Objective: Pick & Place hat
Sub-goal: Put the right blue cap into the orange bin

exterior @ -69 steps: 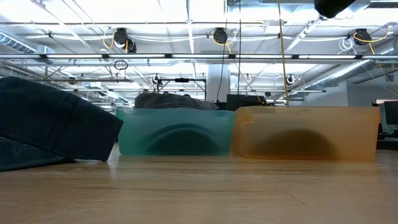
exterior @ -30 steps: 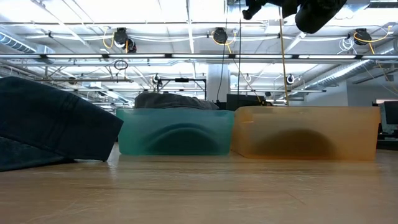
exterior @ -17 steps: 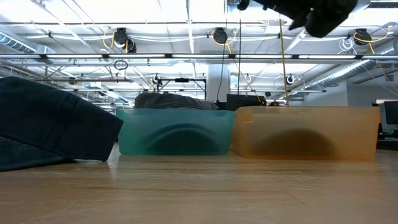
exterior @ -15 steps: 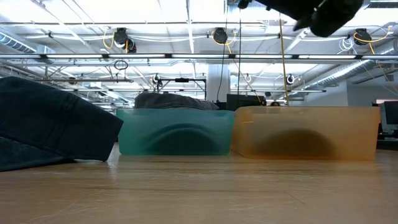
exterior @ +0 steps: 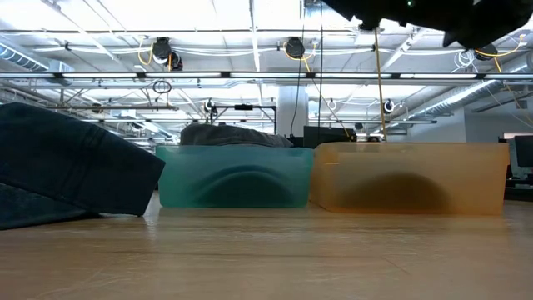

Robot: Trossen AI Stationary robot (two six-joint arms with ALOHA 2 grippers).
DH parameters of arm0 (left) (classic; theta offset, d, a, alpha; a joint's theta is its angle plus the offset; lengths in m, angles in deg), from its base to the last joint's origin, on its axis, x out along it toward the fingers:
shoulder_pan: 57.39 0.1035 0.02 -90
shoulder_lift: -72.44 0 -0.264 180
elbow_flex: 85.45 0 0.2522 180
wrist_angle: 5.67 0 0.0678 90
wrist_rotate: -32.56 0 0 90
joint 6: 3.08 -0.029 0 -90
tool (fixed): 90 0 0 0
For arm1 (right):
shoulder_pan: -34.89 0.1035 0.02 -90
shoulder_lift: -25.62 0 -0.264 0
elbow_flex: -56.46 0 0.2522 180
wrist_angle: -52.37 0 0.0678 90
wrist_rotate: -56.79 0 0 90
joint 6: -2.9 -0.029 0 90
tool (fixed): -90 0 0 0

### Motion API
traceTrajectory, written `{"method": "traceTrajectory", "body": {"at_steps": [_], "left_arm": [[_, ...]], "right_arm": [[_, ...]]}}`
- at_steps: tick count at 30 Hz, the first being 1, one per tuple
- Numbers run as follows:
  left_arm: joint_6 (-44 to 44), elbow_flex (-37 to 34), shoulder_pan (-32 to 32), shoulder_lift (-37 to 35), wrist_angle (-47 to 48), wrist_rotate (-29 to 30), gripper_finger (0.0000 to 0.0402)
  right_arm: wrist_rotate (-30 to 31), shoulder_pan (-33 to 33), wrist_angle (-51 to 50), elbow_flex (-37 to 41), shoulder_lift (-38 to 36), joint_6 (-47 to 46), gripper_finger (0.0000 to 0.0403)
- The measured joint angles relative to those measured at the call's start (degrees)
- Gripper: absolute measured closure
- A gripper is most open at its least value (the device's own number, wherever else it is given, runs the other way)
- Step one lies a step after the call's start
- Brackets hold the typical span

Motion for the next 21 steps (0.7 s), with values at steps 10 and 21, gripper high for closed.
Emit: {"method": "traceTrajectory", "body": {"at_steps": [10,21], "left_arm": [[5.1,0.0,-0.2,0.2,6.0,-18.4,0.0392],[5.7,0.1,-1.9,2.3,11.2,-28.3,0.0393]], "right_arm": [[8.2,4.7,-4.8,1.2,-3.1,11.8,0.0128],[15.4,11.1,-6.6,1.2,-3.1,28.2,0.0108]]}}
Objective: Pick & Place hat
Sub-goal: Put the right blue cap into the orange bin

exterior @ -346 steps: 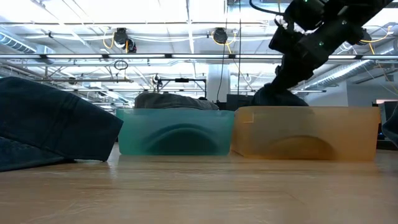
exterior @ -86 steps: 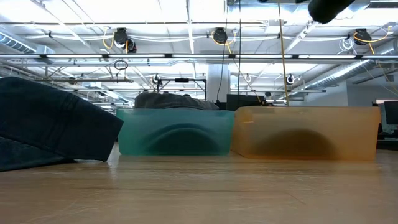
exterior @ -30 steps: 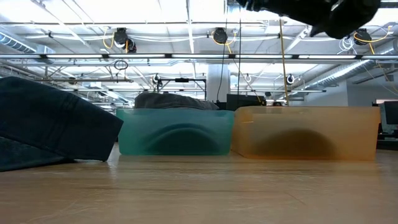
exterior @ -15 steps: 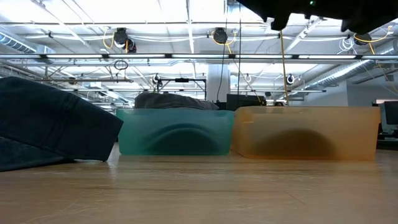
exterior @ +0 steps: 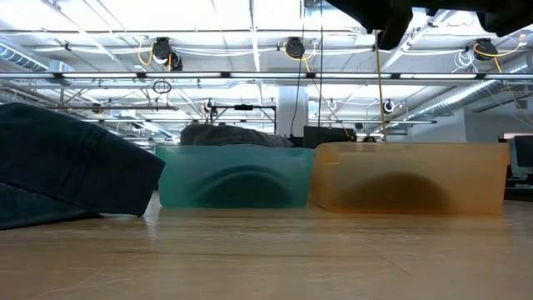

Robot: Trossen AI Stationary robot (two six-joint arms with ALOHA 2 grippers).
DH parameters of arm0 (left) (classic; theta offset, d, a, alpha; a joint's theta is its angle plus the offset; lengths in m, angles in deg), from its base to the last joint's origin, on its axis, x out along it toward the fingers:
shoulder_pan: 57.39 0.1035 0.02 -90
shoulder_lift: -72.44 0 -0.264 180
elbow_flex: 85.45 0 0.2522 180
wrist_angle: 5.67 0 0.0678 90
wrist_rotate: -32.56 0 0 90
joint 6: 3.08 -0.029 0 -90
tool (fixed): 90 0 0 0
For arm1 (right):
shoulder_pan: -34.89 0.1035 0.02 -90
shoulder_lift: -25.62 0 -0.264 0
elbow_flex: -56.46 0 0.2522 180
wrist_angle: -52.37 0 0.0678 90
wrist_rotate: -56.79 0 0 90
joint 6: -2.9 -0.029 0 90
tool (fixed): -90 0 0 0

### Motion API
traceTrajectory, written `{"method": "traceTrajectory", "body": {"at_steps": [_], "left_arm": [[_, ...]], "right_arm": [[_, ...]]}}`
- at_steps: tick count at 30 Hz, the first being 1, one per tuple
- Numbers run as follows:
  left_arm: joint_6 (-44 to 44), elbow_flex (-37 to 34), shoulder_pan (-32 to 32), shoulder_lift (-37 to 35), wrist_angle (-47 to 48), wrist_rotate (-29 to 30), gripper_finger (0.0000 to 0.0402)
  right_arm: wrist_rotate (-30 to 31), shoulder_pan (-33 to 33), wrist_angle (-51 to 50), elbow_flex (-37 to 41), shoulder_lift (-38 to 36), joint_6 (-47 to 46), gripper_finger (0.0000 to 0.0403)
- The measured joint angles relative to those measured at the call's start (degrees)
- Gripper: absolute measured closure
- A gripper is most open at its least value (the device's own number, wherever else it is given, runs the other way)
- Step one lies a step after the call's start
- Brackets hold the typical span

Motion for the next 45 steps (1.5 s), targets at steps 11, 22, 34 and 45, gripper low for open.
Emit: {"method": "traceTrajectory", "body": {"at_steps": [11,22,34,45], "left_arm": [[-3.0,-0.1,-0.1,9.1,0.6,-5.6,0.0393],[-5.8,-0.1,1.6,14.1,-2.3,-9.7,0.0393],[-7.1,-0.1,2.3,15.9,-5.5,-14.4,0.0393],[-6.8,-0.1,1.5,15.9,-7.0,-22.7,0.0393]], "right_arm": [[1.7,4.1,0.8,0.0,0.0,9.7,0.0108],[-6.1,6.7,1.1,0.0,0.0,9.6,0.0114],[-6.0,6.8,1.1,0.0,0.0,3.5,0.0244],[-6.4,5.6,-4.2,0.0,0.0,3.5,0.0299]]}}
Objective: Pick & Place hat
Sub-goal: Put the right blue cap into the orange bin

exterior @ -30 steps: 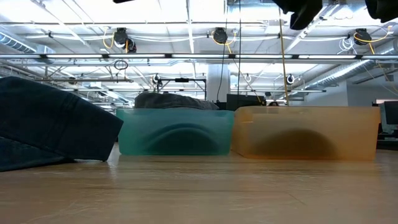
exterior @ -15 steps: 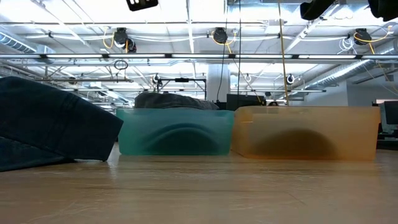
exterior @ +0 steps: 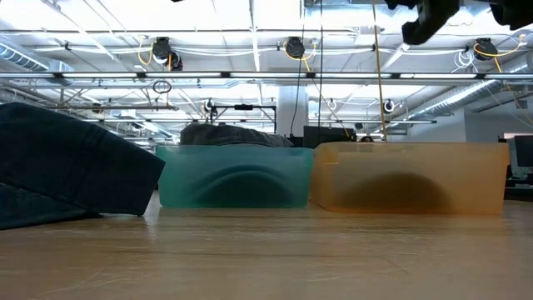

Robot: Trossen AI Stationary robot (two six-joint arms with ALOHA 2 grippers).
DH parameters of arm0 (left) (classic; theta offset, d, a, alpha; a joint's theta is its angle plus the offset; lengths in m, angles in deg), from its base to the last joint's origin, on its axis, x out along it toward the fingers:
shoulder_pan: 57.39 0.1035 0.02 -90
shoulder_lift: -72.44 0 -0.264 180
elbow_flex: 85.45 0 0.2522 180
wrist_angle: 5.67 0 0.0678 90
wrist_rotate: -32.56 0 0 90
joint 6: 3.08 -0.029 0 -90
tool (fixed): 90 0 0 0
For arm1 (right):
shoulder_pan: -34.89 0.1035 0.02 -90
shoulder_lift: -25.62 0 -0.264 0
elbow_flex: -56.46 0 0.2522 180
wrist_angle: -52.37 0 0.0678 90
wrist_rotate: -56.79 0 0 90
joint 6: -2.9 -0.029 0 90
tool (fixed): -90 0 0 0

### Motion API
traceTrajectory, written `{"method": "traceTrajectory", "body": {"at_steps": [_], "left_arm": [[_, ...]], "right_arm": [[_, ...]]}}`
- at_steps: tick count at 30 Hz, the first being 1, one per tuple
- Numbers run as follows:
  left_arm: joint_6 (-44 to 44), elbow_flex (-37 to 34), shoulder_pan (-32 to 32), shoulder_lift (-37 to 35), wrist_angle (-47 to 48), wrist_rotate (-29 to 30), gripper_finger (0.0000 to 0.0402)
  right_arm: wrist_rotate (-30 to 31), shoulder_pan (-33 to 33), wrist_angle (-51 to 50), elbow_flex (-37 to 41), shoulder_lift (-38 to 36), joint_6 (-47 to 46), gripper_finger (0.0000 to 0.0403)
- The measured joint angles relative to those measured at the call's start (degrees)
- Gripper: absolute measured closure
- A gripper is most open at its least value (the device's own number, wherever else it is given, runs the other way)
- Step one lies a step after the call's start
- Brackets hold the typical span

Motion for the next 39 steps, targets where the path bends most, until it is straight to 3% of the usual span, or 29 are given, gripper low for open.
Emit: {"method": "traceTrajectory", "body": {"at_steps": [8,15,19,25,31,39], "left_arm": [[1.5,0.0,0.2,0.0,-0.2,1.2,0.0393],[2.6,0.0,0.5,0.0,-1.2,1.8,0.0393],[2.6,0.0,0.5,0.0,-1.2,1.5,0.0393],[2.5,0.0,0.5,0.0,-1.3,0.0,0.0393],[2.8,0.0,0.8,0.0,-1.3,1.2,0.0388],[5.6,0.0,3.4,0.0,1.0,3.1,0.0317]], "right_arm": [[-4.3,-0.1,1.2,0.0,0.0,0.0,0.0256],[-7.0,-0.3,4.1,0.0,0.0,0.0,0.0247],[-7.6,-0.5,3.9,0.0,0.0,-0.3,0.0275],[-5.5,-0.6,4.1,0.0,0.0,-2.9,0.0385],[-5.4,-1.0,6.9,0.0,0.0,-9.1,0.0394],[0.9,1.2,2.1,-0.5,-1.6,-9.1,0.0397]]}}
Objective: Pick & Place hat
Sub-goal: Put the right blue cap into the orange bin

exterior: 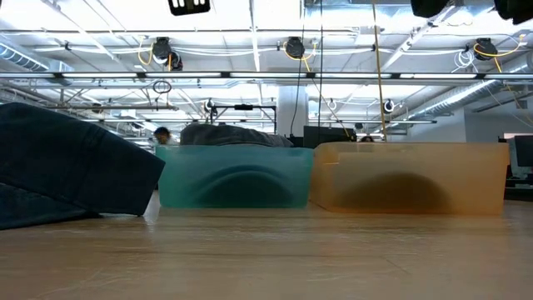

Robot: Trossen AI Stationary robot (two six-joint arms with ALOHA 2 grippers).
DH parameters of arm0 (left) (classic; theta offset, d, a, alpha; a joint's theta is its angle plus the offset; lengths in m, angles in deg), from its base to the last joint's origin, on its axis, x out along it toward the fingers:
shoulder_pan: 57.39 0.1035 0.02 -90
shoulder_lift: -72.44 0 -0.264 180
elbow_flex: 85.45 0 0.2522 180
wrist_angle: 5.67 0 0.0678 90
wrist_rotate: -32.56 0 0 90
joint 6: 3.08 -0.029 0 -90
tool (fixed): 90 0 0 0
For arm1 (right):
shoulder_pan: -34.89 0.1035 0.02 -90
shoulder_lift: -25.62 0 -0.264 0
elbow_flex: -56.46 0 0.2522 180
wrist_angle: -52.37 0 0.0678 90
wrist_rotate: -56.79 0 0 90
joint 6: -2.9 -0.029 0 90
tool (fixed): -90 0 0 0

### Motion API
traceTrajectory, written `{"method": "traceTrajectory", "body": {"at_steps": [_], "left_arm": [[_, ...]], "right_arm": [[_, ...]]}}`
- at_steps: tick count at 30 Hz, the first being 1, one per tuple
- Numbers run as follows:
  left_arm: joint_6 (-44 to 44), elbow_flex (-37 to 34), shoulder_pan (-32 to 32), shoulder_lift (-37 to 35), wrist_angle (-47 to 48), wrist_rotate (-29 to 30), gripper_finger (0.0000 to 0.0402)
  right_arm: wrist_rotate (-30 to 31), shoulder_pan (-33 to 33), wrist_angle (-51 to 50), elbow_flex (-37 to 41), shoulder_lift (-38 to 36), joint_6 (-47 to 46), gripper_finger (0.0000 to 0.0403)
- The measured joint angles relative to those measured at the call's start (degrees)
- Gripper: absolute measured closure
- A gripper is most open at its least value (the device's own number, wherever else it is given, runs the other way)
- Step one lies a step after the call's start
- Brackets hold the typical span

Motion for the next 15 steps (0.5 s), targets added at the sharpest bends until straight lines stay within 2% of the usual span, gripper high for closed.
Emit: {"method": "traceTrajectory", "body": {"at_steps": [9,15], "left_arm": [[-3.6,0.0,4.1,-0.3,4.4,0.0,0.0286],[-7.4,0.0,6.8,-0.9,10.0,0.1,0.0285]], "right_arm": [[7.8,1.9,-22.2,-10.2,-3.0,-5.5,0.0397],[14.4,1.9,-37.9,-21.6,-3.1,-9.9,0.0398]]}}
